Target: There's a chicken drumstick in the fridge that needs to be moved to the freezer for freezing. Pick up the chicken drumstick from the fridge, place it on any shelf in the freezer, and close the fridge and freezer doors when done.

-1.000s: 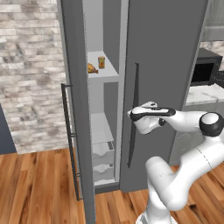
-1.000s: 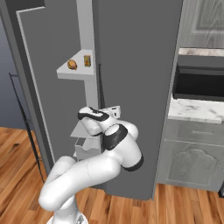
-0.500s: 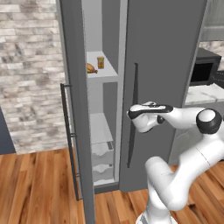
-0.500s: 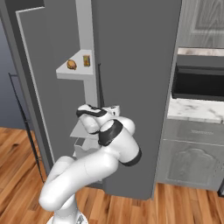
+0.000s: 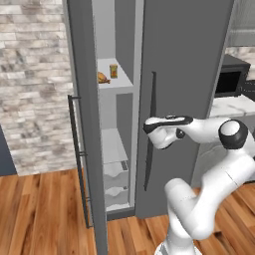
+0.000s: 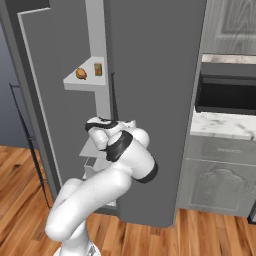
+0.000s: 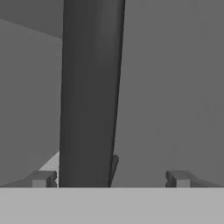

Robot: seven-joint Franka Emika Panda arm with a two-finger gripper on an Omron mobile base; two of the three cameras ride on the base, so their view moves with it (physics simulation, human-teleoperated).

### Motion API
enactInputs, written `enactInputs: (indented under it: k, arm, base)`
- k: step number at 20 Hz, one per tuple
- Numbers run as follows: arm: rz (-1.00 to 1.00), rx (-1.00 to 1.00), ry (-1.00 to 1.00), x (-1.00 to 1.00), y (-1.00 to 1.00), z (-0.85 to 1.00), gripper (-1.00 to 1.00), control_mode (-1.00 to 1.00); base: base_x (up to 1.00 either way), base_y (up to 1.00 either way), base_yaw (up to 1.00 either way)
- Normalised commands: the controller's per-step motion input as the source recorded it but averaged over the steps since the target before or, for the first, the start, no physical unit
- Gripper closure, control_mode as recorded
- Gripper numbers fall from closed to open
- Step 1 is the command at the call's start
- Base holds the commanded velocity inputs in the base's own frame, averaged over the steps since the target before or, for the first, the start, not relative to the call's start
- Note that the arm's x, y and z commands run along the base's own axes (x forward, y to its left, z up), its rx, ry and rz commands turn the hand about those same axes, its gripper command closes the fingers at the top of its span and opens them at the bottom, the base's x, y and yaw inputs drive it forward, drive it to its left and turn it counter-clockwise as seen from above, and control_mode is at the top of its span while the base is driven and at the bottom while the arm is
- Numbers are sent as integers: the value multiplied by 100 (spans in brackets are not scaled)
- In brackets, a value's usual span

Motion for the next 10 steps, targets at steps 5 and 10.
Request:
enactInputs:
  k: [5,10]
  arm:
    - [-7,3,-2,-35,-4,27,-100,-100]
    - [-6,3,0,-31,-1,21,-100,-100]
  base:
    - [0,0,0]
    - [0,0,0]
